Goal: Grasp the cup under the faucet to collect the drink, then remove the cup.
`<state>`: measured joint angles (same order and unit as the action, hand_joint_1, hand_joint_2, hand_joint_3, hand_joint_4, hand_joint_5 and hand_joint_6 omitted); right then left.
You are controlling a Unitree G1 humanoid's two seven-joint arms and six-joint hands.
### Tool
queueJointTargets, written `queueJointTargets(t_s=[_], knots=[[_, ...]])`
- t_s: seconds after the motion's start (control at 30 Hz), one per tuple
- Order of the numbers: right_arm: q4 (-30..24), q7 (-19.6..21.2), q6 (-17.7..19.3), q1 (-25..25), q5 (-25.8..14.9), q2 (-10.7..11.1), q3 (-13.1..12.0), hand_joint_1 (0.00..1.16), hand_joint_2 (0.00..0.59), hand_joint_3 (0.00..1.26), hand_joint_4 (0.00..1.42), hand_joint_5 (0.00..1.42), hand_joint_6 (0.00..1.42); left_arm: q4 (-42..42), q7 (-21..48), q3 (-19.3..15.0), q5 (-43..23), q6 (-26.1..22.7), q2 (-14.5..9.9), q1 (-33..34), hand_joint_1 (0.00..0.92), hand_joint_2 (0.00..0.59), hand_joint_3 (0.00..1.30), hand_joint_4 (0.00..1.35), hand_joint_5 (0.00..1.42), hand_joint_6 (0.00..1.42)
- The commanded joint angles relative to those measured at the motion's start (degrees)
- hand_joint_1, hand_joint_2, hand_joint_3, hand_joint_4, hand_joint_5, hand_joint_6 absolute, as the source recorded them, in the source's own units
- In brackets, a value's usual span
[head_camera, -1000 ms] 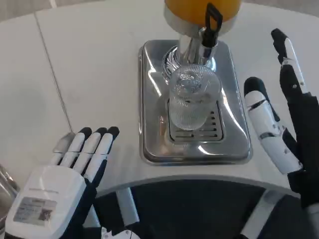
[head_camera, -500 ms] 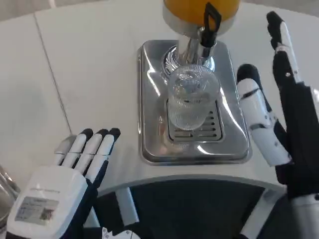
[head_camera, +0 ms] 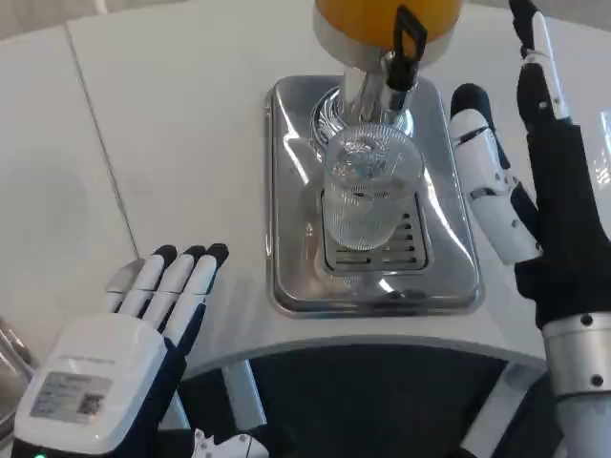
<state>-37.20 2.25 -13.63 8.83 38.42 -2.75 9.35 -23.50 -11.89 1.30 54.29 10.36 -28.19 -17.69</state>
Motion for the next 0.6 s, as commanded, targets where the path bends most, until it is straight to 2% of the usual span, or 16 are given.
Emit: queueJointTargets(t_s=[0.03,0.43,0.6], knots=[[1.9,0.63,0.55,3.97,-0.58,-0.1,0.16,0.03,0.51,0.0,0.0,0.0,0.0,0.75,0.96,0.51,-0.39,0.23,0.25,-0.01,0.022,0.033,0.0,0.0,0.0,0.06],[6.37,-0.22,-1.92,12.89,-2.46,-1.5,0.49,0.03,0.51,0.0,0.0,0.0,0.0,0.79,1.04,-0.18,-0.55,0.15,0.02,-0.51,0.022,0.034,0.0,0.0,0.0,0.06],[7.98,-0.69,-2.85,16.61,-3.31,-1.79,1.06,0.04,0.515,0.0,0.0,0.0,0.0,0.55,1.15,-0.4,-0.75,-0.62,0.71,-0.18,0.022,0.034,0.0,0.0,0.0,0.06]])
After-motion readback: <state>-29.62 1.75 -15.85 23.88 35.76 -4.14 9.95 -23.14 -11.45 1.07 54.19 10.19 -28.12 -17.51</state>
